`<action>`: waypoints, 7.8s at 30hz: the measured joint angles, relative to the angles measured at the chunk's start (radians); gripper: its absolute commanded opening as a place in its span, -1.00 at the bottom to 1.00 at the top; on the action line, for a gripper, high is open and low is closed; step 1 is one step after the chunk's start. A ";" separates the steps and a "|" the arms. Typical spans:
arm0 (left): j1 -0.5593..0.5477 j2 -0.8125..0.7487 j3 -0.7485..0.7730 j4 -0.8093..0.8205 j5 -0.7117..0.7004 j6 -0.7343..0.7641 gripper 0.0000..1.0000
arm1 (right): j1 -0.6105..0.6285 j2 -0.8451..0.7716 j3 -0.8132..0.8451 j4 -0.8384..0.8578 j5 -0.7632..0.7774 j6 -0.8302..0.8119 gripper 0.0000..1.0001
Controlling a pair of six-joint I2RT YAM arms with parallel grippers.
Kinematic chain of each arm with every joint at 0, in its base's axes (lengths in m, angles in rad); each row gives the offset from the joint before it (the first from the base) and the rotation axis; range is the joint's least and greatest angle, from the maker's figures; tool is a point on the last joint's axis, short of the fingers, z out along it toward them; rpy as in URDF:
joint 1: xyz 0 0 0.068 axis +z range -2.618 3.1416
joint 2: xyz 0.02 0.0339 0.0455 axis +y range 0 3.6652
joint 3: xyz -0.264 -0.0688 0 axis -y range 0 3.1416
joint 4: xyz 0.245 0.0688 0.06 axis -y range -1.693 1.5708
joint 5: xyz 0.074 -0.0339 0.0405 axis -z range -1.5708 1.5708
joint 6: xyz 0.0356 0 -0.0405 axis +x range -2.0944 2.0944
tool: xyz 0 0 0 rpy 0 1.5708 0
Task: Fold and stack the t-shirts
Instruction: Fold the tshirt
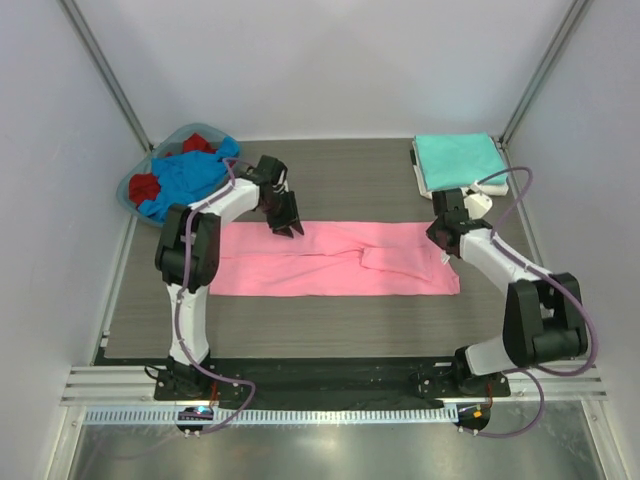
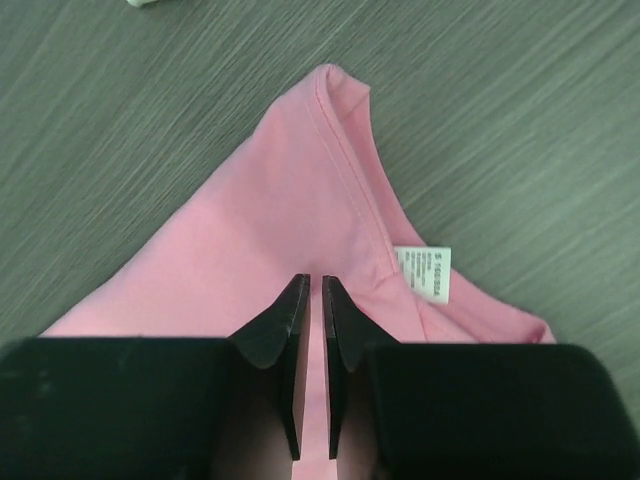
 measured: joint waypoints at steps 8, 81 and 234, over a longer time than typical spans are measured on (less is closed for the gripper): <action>0.107 -0.032 -0.127 -0.018 -0.029 0.013 -0.31 | -0.013 0.288 0.109 0.097 -0.034 -0.160 -0.73; -0.560 -0.569 -0.652 0.264 -0.108 -0.320 -0.06 | -0.081 0.810 0.745 0.132 -0.378 -0.249 -0.15; -0.490 -0.833 -1.020 0.185 -0.114 -0.264 -0.16 | 1.030 -0.497 -0.457 -0.349 -0.219 0.660 -0.53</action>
